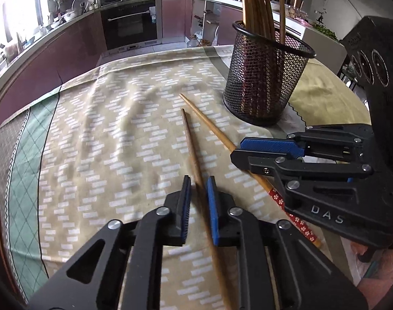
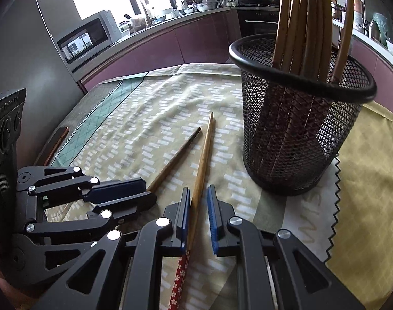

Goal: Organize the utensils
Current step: 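Move the right gripper to the remaining chopsticks and close on one, then lift the chopstick upright with the right gripper toward the mesh cup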

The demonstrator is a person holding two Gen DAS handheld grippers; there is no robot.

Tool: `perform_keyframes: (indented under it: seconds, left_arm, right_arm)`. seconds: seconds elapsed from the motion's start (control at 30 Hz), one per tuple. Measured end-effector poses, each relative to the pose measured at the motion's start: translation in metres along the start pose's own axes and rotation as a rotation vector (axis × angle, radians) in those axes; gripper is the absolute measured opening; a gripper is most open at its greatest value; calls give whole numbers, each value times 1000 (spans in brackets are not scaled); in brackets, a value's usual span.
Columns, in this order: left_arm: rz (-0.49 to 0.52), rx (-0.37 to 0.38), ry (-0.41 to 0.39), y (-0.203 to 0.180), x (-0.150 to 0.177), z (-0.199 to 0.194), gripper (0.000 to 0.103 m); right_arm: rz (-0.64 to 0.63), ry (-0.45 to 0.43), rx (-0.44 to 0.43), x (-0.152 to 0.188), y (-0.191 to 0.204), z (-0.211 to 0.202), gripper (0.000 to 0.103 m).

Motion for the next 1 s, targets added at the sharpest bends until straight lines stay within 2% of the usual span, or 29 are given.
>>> perform_keyframes:
  seconds: [0.1,0.37,0.73,1.0]
  left_arm:
    - [-16,0,-6,0,-1,0,10]
    - [-53,15,-22,4,-1,-6,8]
    - [-50,41,-96,-1,-6,-46,8]
    - [-38,100,-155,-9,-13,-81,8]
  right_arm:
    - [21,-3,-15,-1,-2,0,7]
    - [74,-43,-58,0,-9,-14,6]
    - [60,-128,-170,-2,3,-56,6]
    - [30,-191,-196,-4,10,-84,6]
Point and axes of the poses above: each gripper's, at about its wrist camera, not at the fingertips, and z roughly the way its jaws point, y to its left, x to its underside, the point moved 10 cm from there along z, roughly the way its jaws point, and after that the axes turned 6 degrees about y, right-handed, at the moved point
